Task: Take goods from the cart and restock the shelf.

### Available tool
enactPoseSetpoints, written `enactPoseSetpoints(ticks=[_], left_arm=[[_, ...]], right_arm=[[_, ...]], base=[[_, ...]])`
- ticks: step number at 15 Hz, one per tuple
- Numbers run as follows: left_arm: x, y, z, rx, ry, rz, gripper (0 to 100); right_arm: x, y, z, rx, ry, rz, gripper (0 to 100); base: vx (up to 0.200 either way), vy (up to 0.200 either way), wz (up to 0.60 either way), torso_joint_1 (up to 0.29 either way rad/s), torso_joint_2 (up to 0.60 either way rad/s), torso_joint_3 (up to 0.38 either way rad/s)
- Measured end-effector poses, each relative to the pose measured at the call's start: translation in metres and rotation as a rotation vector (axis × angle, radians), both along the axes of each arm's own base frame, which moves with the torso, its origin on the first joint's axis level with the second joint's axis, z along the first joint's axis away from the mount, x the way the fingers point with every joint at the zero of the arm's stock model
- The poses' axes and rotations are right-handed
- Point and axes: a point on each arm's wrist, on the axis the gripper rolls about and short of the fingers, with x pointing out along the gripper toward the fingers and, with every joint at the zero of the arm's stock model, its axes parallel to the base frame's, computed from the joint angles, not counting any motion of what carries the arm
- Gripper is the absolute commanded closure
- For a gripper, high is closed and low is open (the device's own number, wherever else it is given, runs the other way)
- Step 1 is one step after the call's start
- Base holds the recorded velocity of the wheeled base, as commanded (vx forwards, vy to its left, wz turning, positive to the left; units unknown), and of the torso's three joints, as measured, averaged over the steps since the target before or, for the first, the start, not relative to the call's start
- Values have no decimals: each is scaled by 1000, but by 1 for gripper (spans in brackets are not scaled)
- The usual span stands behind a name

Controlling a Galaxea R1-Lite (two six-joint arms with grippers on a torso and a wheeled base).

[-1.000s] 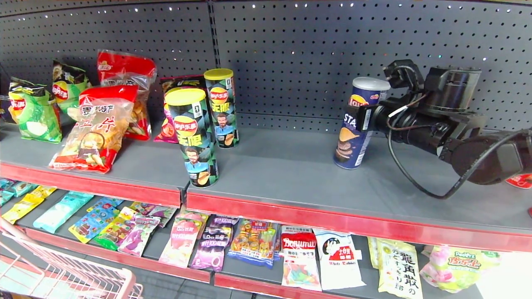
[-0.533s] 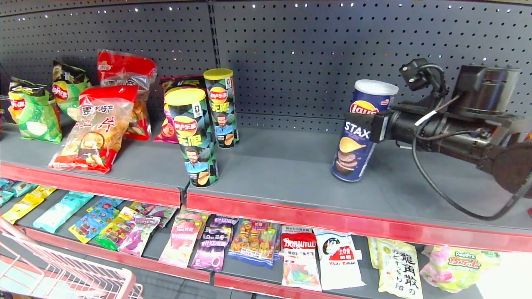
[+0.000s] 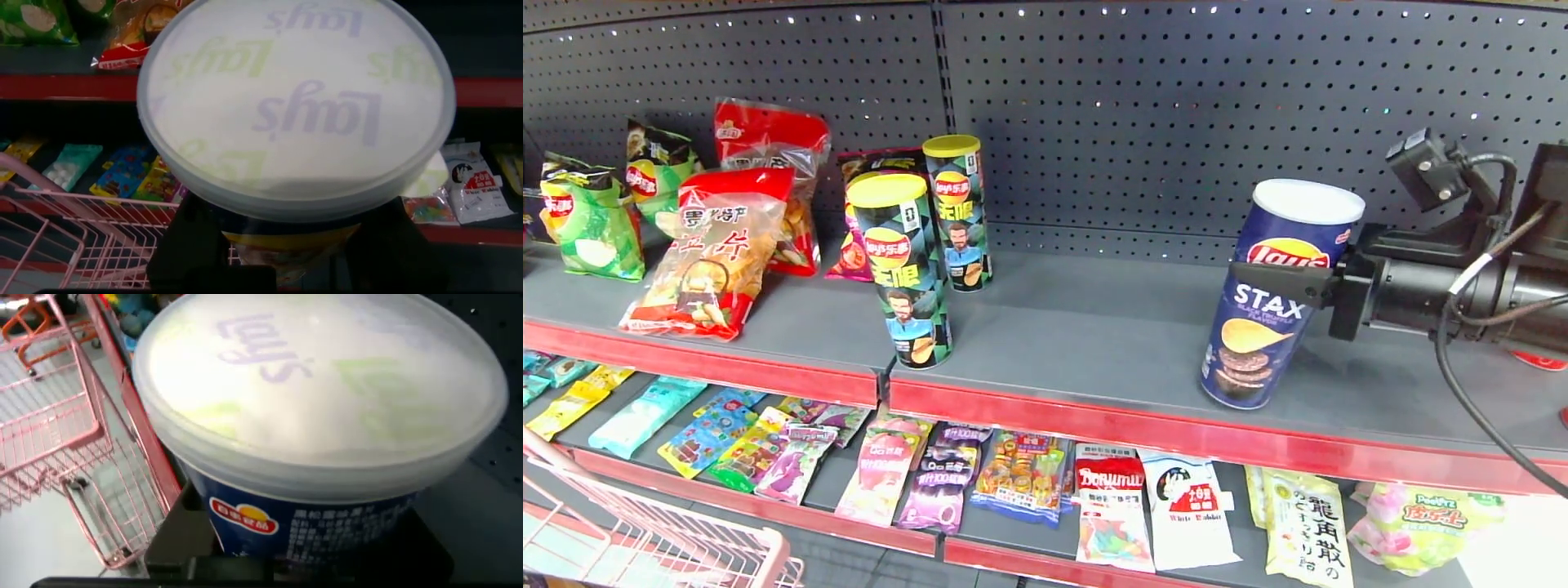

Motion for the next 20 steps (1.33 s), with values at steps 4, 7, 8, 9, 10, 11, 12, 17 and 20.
enactPoseSetpoints(ticks=[4,7,8,9,10,11,12,17,20], left_arm=[[-1,0,1,0,-7,0,100],[-1,0,0,0,-8,0,100],[-1,0,0,0,-9,0,100],[-1,0,0,-1,-8,0,100],[-1,0,0,-1,-8,0,100],[-1,0,0,-1,-8,0,100],[-1,0,0,0,-8,0,100],[-1,0,0,0,-8,0,100],[-1,0,0,0,-9,0,100]], right_arm=[[8,-6,-7,-22,-5,39,100],[9,-6,-9,-20,2,60,100],[9,-6,-10,-18,9,76,100],[9,-5,-11,-17,10,83,100],[10,-5,-11,-18,12,85,100],[11,-5,-11,-18,9,86,100],[12,-5,-11,-17,11,86,100],[11,-4,-13,-16,17,107,100],[10,-5,-14,-18,18,108,100]], base=[[0,0,0,0,0,0],[0,0,0,0,0,0],[0,0,0,0,0,0],[0,0,0,0,0,0],[0,0,0,0,0,0],[0,0,0,0,0,0],[0,0,0,0,0,0],[0,0,0,0,0,0],[0,0,0,0,0,0]])
